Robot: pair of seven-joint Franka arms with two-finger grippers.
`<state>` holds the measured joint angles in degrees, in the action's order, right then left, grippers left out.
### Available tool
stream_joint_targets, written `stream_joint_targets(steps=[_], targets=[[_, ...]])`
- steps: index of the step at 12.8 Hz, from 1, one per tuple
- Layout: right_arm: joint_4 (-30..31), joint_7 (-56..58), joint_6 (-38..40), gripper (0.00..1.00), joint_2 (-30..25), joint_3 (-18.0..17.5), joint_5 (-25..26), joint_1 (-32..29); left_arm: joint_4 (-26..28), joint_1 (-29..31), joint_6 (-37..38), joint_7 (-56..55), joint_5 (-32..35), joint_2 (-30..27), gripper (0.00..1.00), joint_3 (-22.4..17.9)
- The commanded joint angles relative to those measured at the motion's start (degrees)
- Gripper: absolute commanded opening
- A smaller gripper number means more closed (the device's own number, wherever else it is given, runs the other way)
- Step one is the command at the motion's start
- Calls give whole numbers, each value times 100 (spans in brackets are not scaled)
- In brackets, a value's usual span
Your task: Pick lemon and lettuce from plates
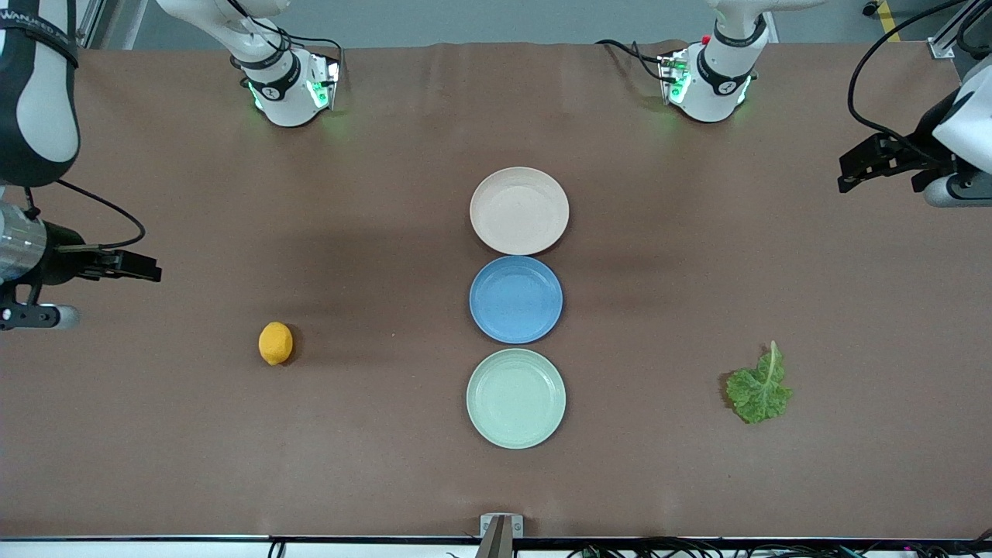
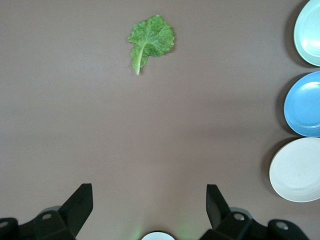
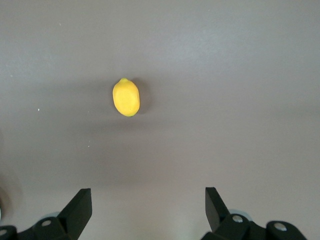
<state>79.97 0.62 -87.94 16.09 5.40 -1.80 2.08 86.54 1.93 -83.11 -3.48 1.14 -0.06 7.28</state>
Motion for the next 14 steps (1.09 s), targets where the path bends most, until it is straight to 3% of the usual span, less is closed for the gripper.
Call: stream_joint_targets(steps=[1, 3, 5, 9, 14], targets=[[-8, -132, 154, 100, -53, -66, -39, -129, 178, 18, -4, 66, 123, -170, 100, 45], [-8, -168, 496, 100, -106, -92, 22, -76, 599, 18, -266, 119, 123, -486, 100, 54], [140, -168, 480, 100, -298, -92, 13, -94, 609, 18, -259, 268, 106, -478, 100, 45], [1483, -150, -283, 100, -1360, -92, 31, -76, 680, 27, -259, 383, 114, -565, 100, 45], [2118, -141, -505, 100, -1889, -101, 40, -94, 653, 18, -294, 383, 106, -539, 100, 45]])
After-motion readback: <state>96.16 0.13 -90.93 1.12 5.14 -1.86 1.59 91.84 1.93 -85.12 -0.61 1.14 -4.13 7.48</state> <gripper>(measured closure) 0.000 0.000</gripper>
